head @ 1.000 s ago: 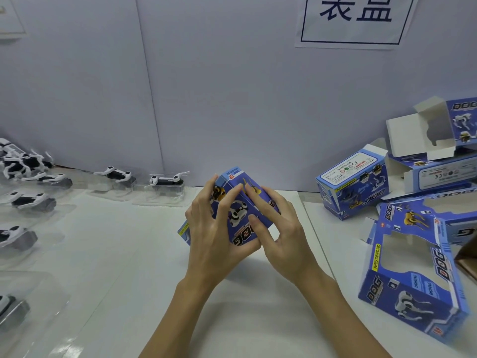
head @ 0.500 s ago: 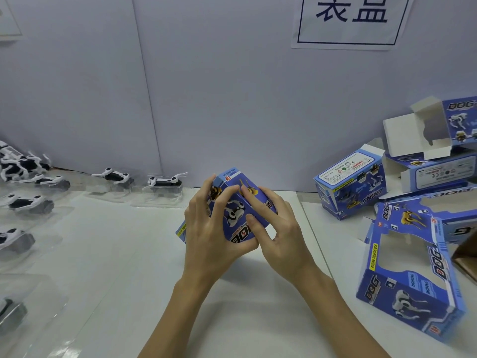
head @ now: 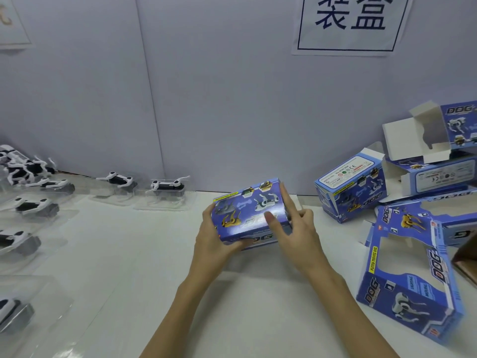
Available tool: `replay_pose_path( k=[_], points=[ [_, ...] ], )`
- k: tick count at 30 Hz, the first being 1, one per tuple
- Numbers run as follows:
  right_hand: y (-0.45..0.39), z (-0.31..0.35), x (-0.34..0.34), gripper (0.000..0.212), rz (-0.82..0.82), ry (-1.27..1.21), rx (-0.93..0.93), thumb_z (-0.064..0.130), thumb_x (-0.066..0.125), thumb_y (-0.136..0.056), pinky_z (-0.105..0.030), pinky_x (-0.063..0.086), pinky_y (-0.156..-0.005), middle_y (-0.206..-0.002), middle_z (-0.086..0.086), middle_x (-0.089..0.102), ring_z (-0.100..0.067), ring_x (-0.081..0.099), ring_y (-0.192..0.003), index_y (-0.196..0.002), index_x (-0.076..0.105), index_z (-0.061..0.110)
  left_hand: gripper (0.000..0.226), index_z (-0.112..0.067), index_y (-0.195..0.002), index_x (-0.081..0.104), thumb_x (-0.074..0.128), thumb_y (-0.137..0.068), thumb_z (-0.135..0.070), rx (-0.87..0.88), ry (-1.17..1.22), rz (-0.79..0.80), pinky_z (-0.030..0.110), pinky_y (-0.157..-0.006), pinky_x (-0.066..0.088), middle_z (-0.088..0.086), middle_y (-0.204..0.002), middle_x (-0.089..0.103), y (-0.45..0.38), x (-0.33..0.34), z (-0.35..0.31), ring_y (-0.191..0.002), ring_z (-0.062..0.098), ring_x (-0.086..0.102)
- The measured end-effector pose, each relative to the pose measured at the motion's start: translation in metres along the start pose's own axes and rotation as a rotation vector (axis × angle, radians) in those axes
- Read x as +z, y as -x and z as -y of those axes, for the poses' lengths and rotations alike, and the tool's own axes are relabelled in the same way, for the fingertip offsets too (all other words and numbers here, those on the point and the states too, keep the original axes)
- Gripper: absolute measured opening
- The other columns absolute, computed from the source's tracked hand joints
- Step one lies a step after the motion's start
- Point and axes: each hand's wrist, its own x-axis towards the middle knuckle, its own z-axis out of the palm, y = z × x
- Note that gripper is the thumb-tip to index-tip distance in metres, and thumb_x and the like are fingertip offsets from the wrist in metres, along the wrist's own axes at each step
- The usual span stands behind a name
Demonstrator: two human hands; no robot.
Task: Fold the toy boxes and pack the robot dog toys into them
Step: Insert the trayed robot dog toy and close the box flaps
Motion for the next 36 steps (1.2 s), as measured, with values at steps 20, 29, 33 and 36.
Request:
replay_pose_path(
  k=[20,29,33,36],
  points=[
    [-0.006,0.006,-0.003,0.069,-0.012,-0.381,0.077,0.072,0.047,-0.084,-0.021,0.057,-0.07,-0.106,-0.001,0.072,-0.011,0.071,-0.089,-0.138,0.053,0.029,0.047,-0.032,-0.121,0.07,0.065,-0.087,-0.065,-0.203,0.497,-0.108,0.015,-0.08,0.055,-0.009,-0.109,0.078,-0.005,-0.017,-0.024,-0.102,0.008,0.073],
    [-0.006,0.001,0.001,0.066,0.01,-0.354,0.06,0.061,0.044,-0.093,-0.015,0.049,-0.06,-0.077,0.017,0.067,-0.001,0.061,-0.068,-0.148,0.052,0.024,0.048,-0.026,-0.126,0.066,0.073,-0.084,-0.048,-0.23,0.602,-0.109,0.021,-0.071,0.059,-0.003,-0.109,0.078,0.0,-0.006,-0.019,-0.1,0.02,0.077],
    [-0.005,0.0,-0.007,0.032,0.092,-0.402,0.075,0.055,0.05,-0.095,-0.03,0.061,-0.077,-0.1,0.007,0.077,-0.018,0.075,-0.094,-0.121,0.061,0.041,0.054,-0.026,-0.126,0.069,0.079,-0.079,-0.05,-0.234,0.617,-0.102,0.025,-0.072,0.061,0.0,-0.11,0.079,-0.001,-0.01,-0.019,-0.098,0.02,0.077],
    [-0.008,0.004,-0.018,0.054,0.129,-0.48,0.188,0.064,0.059,-0.085,-0.029,0.062,-0.069,-0.103,0.0,0.078,-0.018,0.077,-0.091,-0.133,0.051,0.04,0.039,-0.025,-0.117,0.076,0.08,-0.082,-0.043,-0.272,0.678,-0.061,0.031,-0.079,0.062,0.007,-0.111,0.078,-0.006,-0.016,-0.017,-0.097,0.024,0.077]
  ],
)
